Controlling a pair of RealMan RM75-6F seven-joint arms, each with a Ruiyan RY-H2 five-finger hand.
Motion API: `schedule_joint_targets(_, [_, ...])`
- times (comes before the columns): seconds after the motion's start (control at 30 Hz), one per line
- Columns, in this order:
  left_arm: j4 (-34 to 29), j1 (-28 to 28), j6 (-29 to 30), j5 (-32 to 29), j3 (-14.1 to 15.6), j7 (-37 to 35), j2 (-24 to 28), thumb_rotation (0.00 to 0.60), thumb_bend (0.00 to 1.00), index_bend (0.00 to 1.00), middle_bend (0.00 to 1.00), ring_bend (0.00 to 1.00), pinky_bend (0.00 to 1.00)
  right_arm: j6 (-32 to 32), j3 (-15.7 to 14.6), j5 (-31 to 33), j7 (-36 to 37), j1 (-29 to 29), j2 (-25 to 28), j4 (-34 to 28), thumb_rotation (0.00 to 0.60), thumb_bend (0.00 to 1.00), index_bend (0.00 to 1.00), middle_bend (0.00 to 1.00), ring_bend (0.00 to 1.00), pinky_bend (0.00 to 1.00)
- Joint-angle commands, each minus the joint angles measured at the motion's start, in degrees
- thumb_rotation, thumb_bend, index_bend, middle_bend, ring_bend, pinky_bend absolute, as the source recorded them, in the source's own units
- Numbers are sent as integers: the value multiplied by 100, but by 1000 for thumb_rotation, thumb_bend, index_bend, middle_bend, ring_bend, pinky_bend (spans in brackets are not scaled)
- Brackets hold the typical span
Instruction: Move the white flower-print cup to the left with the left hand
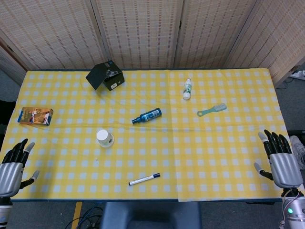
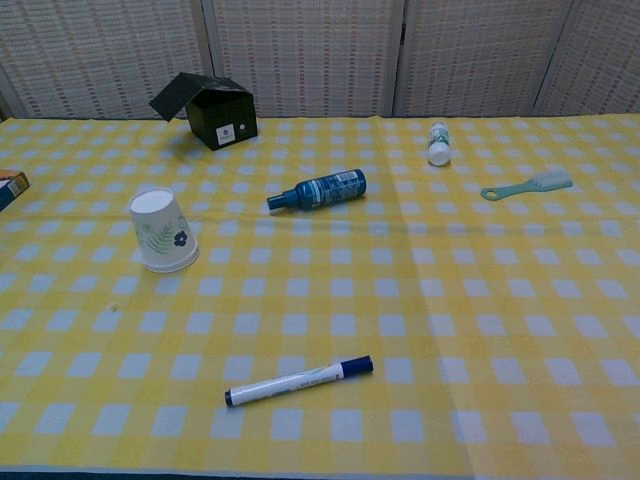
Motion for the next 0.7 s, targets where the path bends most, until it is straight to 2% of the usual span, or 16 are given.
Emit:
schedule_joint_targets(0.03, [14,-6,53,120,20,-56,-11,600,299,102,0,0,181,-10,-1,2,14,2,5,3,600,233,0,0,0,0])
schedule_joint_targets(0.23, [45,-14,161,296,27,-216,42,600,299,127,0,0,181,-151,-11,19,70,63,37,-3,600,233,0,0,0,0])
schedule_joint_targets(0.5, [-157,-357,123,608,-218,-641,668,600,298,196,0,0,181,86,-51,-159,249,-33,102,-18,600,233,0,0,0,0])
schedule_joint_targets(0.57, [-278,-472,-38,538,-289,-625,856,600,298,201,0,0,181,123,-58,-182,285,-52,109,-13,600,233,0,0,0,0])
schedule_joint_targets(0.7, [-629,-975,-908,276,-453,-820,1384,600,299,201,0,0,181,105,-39,-182,326,-31,115,-12,600,233,0,0,0,0])
